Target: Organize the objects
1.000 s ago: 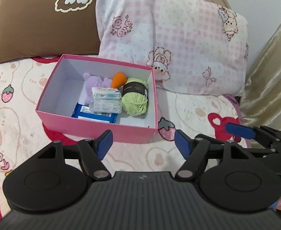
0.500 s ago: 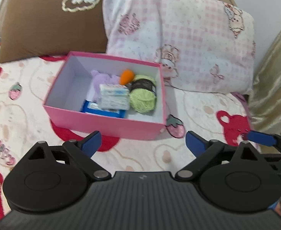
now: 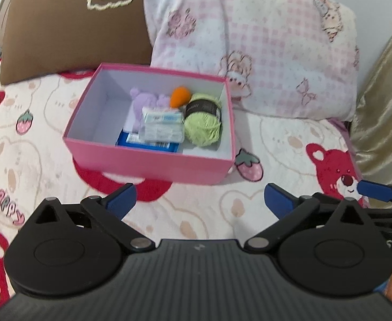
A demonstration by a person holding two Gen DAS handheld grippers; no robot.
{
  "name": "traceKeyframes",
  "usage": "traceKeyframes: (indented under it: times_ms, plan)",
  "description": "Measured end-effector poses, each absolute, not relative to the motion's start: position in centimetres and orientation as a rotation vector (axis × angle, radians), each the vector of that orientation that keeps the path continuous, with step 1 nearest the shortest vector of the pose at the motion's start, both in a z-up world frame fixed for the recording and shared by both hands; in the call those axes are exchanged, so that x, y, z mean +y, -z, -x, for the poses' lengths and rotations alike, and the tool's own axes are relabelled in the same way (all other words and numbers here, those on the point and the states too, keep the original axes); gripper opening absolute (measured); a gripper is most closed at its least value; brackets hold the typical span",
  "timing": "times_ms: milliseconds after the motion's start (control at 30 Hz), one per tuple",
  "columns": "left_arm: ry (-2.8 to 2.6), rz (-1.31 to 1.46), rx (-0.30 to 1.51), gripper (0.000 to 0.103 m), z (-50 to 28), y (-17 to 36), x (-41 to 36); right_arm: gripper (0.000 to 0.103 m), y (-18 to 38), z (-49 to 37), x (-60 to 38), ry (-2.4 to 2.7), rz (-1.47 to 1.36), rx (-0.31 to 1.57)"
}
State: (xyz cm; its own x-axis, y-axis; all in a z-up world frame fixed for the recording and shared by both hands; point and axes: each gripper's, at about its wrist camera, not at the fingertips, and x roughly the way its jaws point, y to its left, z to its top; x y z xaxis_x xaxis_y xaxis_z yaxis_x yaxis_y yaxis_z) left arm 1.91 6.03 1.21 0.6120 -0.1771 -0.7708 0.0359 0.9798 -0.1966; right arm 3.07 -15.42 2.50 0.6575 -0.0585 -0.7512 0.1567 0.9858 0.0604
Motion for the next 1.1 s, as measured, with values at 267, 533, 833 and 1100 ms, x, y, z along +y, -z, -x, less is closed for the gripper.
traceKeyframes:
  times_ms: [267, 533, 833, 1100]
  plan:
    - [0.084, 0.152, 0.955, 0.103, -2.0, -0.6, 6.2, 0.094, -2.3, -2.8, -16.3, 0.158, -0.151, 0.853]
    - [0.091, 0.106, 1.024, 0.103, -2.2, -0.1, 5.3, 0.094, -2.4, -2.6, -16.3, 0.183, -0.154, 0.857]
    - [0.117, 0.099, 1.029, 0.103, -1.8, -0.2, 5.0, 0.094, -2.6, -2.1, -16.2, 0.189, -0.156, 0.871]
    - [0.103, 0.100, 1.029, 0.103, -1.6, -0.2, 5.2, 0.094, -2.6, -2.0, -16.2, 0.192, -0.151, 0.874]
